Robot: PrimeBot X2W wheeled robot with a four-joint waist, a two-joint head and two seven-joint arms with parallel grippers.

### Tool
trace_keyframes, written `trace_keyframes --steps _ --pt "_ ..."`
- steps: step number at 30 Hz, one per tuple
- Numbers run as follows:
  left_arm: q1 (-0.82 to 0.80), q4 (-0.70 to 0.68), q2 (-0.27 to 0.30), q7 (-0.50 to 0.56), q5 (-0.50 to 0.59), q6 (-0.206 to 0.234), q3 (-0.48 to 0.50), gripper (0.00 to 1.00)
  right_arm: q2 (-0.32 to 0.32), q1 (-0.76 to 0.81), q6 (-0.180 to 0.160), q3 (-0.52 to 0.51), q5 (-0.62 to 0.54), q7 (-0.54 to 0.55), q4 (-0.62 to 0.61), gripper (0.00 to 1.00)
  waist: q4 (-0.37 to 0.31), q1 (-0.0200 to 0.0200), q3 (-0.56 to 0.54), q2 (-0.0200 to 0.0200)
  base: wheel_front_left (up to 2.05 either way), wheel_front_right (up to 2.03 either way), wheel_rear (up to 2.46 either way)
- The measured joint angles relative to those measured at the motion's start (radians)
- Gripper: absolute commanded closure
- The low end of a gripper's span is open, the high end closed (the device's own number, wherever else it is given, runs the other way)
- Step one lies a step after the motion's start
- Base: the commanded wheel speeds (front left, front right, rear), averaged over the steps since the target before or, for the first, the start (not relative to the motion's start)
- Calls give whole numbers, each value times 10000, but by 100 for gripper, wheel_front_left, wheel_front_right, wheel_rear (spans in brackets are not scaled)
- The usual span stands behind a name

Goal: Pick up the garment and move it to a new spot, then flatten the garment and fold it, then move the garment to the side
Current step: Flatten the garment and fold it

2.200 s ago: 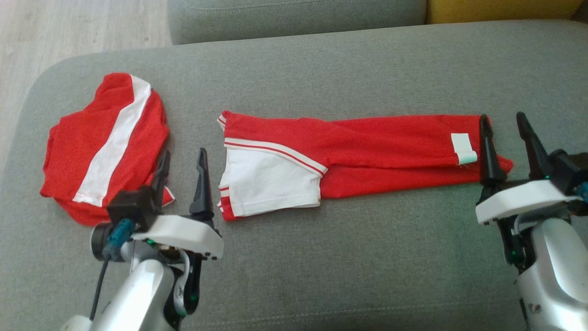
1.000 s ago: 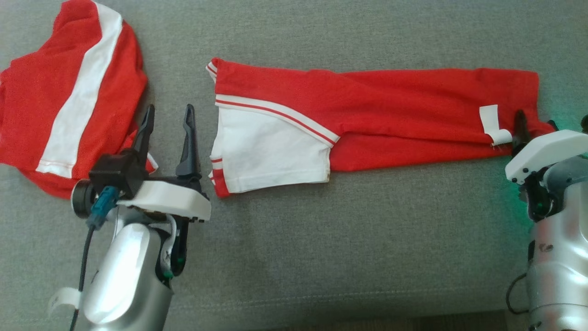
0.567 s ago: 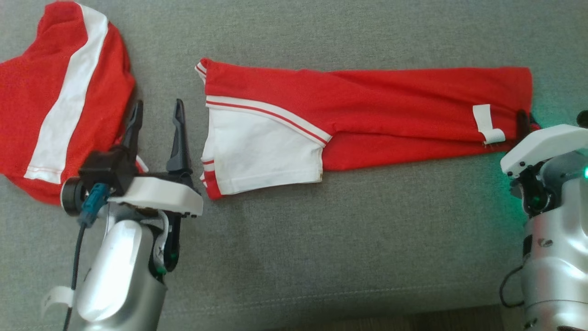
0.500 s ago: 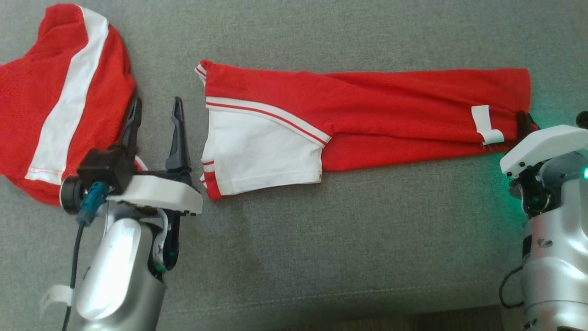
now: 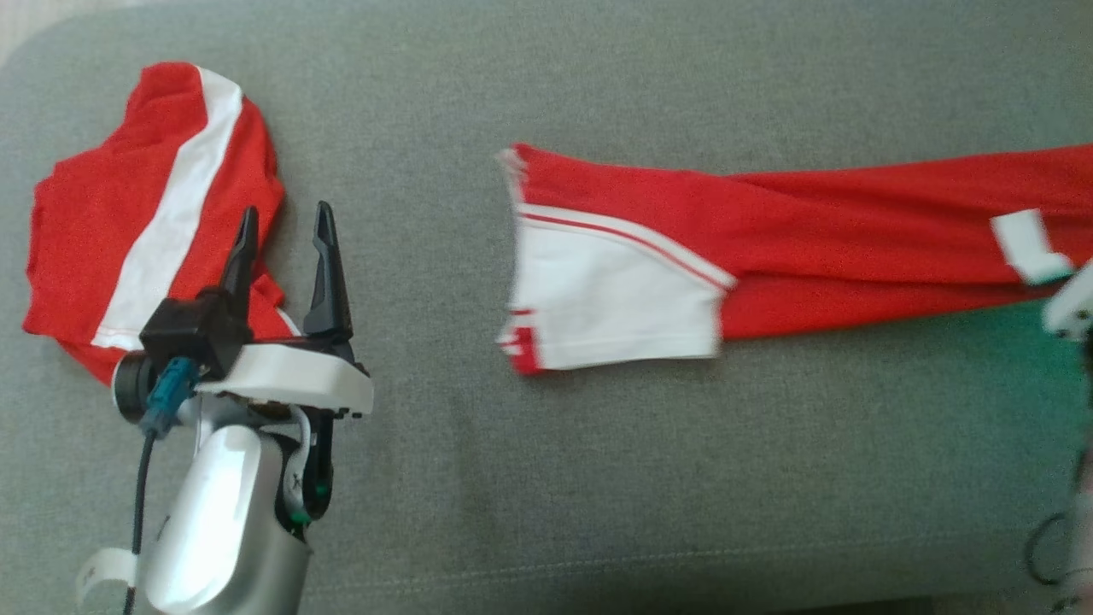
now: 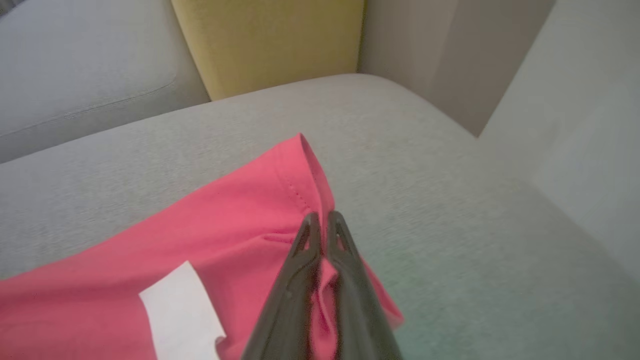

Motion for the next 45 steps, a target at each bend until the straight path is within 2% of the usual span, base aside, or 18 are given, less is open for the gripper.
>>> trace_keyframes --steps 6,11,14,20,29,35,40,45 --pt "60 -63 -198 0 -4 -75 119 0 -173 -1 0 -527 -1553 -81 -591 100 108 0 -355 0 0 0 0" --pt "443 -276 -341 0 -4 -82 259 0 407 -3 0 -226 -1417 196 -748 100 162 0 -796 0 0 0 0" --pt "776 -249 -391 0 -2 -94 332 0 759 -2 0 305 -788 560 -999 100 164 0 -1072 0 0 0 0" --pt "986 -226 -443 0 -2 -171 451 0 872 152 0 1494 970 1461 -1933 100 236 0 -1587 0 0 0 0" --pt "1406 -203 -483 0 0 -267 495 0 892 1128 0 3942 4575 1973 -2692 100 572 0 -1964 0 0 0 0" --pt "1411 -194 -510 0 6 -345 493 0 892 1489 0 5457 6100 1122 -2378 100 853 0 -1935 0 0 0 0" --pt "1411 -94 -535 0 15 -359 453 0 884 1544 0 6980 7273 -56 -1250 100 1203 0 -1805 0 0 0 0" --pt "1406 -17 -545 0 15 -384 443 0 878 1476 0 7630 7825 -782 -111 100 1454 0 -1692 0 0 0 0"
